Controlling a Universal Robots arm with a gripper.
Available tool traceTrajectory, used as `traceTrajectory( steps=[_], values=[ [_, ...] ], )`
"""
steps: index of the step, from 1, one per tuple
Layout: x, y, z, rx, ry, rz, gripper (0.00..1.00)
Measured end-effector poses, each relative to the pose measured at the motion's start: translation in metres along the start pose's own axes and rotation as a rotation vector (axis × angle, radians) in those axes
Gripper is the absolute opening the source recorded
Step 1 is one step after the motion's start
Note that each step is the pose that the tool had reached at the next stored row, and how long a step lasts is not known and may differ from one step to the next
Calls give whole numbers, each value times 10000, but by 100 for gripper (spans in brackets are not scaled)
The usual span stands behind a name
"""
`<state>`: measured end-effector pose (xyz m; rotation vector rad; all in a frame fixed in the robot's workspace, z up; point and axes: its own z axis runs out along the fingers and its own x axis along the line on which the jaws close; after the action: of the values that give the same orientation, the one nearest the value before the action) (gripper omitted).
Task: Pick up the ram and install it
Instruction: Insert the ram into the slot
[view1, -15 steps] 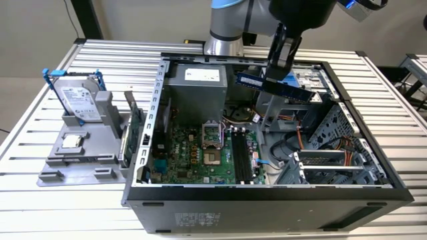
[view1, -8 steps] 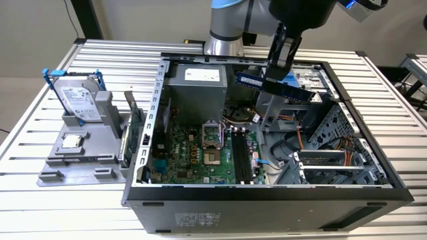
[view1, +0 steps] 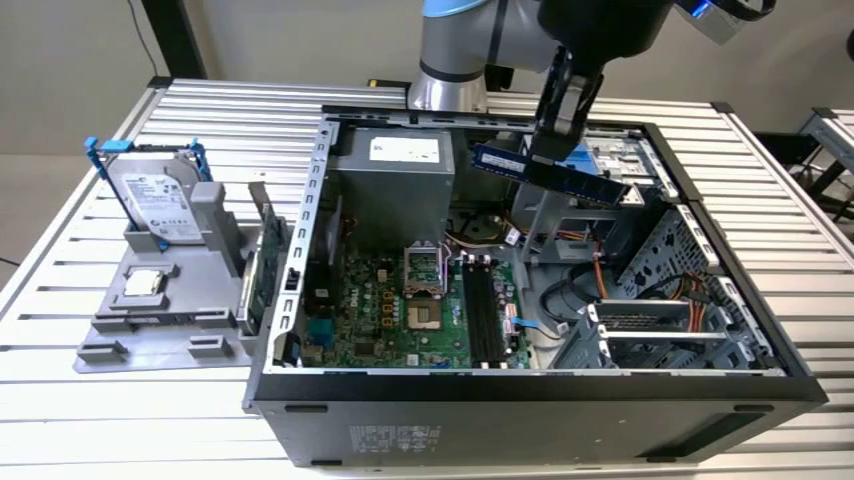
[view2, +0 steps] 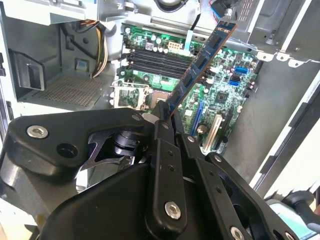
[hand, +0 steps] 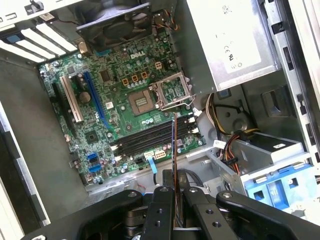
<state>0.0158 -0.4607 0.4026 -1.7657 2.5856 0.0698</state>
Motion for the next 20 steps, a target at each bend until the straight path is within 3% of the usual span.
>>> traceTrajectory(
  steps=[11, 20],
  values=[
    [0, 0, 0, 21, -21, 746, 0],
    [0, 0, 0, 54, -55, 1944, 0]
  ],
)
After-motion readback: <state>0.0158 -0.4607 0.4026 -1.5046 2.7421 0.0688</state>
